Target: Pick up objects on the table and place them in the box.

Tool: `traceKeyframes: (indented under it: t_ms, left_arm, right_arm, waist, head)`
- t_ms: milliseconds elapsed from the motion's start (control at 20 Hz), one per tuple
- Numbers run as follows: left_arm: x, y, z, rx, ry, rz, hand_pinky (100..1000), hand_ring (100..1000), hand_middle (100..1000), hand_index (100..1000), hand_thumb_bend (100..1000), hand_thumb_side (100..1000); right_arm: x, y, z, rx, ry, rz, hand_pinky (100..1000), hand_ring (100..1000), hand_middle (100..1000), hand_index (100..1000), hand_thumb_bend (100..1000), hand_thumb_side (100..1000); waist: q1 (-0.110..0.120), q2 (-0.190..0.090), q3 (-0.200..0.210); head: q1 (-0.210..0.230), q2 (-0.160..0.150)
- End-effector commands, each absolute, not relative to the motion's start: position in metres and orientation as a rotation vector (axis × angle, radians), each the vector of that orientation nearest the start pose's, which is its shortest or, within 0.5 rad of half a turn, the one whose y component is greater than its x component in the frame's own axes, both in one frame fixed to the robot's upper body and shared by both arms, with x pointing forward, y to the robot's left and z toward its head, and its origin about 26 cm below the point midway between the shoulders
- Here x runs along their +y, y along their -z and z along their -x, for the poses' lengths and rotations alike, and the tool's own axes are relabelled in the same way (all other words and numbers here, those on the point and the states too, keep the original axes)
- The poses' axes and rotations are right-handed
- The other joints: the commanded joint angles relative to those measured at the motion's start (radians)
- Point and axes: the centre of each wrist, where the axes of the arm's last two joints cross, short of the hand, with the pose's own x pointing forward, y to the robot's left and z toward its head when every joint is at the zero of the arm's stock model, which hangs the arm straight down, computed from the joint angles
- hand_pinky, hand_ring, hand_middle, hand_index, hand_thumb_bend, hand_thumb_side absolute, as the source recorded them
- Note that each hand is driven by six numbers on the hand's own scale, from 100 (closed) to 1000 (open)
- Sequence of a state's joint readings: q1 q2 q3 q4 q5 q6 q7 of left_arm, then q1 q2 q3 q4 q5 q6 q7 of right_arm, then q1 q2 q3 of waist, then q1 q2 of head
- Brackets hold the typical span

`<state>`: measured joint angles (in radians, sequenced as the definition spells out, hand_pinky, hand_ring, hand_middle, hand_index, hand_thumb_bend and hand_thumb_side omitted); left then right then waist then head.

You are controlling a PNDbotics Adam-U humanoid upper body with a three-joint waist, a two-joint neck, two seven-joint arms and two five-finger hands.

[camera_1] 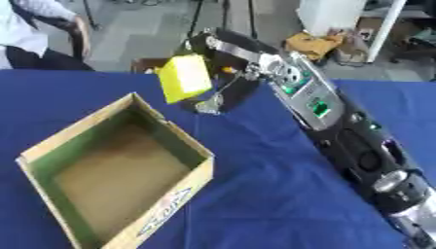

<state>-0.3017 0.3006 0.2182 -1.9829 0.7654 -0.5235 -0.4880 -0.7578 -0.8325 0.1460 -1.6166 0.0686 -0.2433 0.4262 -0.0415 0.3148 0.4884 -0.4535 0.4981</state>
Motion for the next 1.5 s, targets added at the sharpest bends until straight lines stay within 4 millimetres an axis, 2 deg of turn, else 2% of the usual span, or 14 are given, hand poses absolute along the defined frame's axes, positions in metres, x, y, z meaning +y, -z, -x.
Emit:
traceKeyframes:
  t_ms: [50, 400, 650, 1050, 1400, 1500]
  left_arm:
    - [0.310, -0.224, -0.296, 3.201, -0.377, -0.725, 748, 754, 885, 967, 100, 986]
    - [0.307, -0.227, -0.298, 3.167, -0.360, -0.732, 743, 754, 883, 965, 100, 978]
    - [0.302, -0.232, -0.300, 3.132, -0.352, -0.770, 744, 754, 882, 965, 100, 978]
    - [0.300, -0.235, -0.301, 3.114, -0.358, -0.790, 744, 754, 882, 965, 100, 979]
    - [0.299, -0.235, -0.301, 3.111, -0.364, -0.794, 745, 754, 882, 965, 100, 979]
    - [0.299, -0.235, -0.301, 3.112, -0.366, -0.794, 745, 753, 883, 965, 100, 979]
  right_arm:
    - [-0.315, -0.333, -0.368, -2.120, -1.433, 0.526, 462, 482, 213, 379, 100, 160]
    - [-0.314, -0.323, -0.379, -2.116, -1.433, 0.524, 465, 482, 209, 376, 100, 156]
    - [-0.296, -0.304, -0.389, -2.082, -1.525, 0.468, 466, 482, 208, 376, 100, 151]
    - [-0.282, -0.276, -0.399, -2.019, -1.668, 0.458, 466, 480, 208, 380, 100, 141]
    - [-0.267, -0.259, -0.401, -1.982, -1.795, 0.456, 477, 487, 217, 393, 100, 148]
    - [-0.263, -0.256, -0.399, -1.979, -1.833, 0.444, 506, 512, 237, 415, 100, 161]
  waist:
    - [-0.015, -0.014, 0.012]
    - [-0.019, -0.005, 0.029]
    - [-0.024, 0.009, 0.045]
    - [-0.028, 0.018, 0.042]
    - [-0.030, 0.023, 0.039]
    - [-0.030, 0.023, 0.038]
  head:
    - [-0.022, -0.017]
    - [-0.030, -0.021]
    - [-0.037, -0.030]
    - [-0.035, -0.038]
    - [-0.035, -0.037]
    - [-0.033, -0.037]
